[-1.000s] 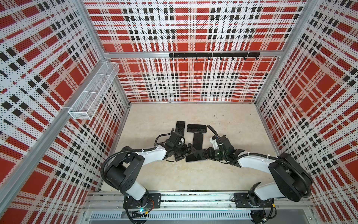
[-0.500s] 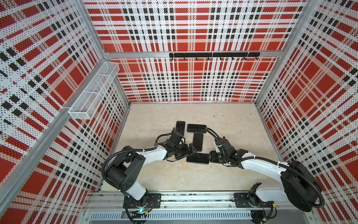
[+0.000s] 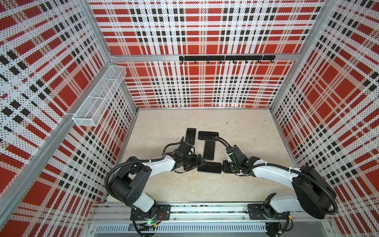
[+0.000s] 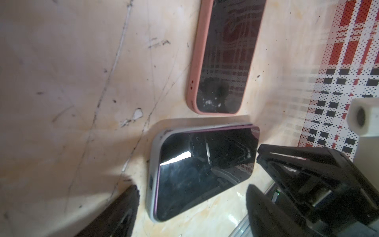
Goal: Put the phone into the phone case
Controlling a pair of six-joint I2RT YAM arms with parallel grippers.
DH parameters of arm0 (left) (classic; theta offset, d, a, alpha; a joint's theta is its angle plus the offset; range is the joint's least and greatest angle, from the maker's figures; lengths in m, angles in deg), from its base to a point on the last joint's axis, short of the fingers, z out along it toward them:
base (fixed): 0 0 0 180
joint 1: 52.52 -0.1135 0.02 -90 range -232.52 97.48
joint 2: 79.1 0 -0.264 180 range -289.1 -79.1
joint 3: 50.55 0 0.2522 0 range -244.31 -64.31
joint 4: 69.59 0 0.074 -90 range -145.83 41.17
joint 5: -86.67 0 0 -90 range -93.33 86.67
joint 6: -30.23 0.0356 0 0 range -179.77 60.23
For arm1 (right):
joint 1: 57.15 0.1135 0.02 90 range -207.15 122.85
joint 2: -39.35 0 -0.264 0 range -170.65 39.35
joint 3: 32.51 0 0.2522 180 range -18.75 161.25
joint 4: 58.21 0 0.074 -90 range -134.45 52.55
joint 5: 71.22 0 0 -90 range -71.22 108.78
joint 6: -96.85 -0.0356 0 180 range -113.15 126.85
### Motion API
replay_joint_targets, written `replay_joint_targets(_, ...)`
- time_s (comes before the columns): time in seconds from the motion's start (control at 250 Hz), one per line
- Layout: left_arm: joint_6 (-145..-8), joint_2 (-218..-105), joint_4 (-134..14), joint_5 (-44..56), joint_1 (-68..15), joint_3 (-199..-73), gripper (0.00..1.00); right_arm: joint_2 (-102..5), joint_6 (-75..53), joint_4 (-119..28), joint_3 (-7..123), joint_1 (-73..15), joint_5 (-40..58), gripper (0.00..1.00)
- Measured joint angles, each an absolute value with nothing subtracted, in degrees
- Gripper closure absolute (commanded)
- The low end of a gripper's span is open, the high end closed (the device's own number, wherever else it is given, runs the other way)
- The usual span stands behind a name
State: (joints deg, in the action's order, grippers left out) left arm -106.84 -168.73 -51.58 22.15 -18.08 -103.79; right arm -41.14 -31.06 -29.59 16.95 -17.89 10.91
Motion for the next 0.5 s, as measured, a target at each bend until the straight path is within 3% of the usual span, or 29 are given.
replay_joint_targets(0.124, -107.1, -169.4, -52.8, 22.3, -18.1, -103.9, 0.2, -42.1, -30.8, -31.2, 17.2, -17.8, 10.3, 0.92)
replay_joint_targets(0.5, -107.3, -171.3, -54.4, 22.7, -18.4, -104.9, 0.24, -44.1, -30.8, -33.6, 18.0, -18.7, 10.5, 0.94)
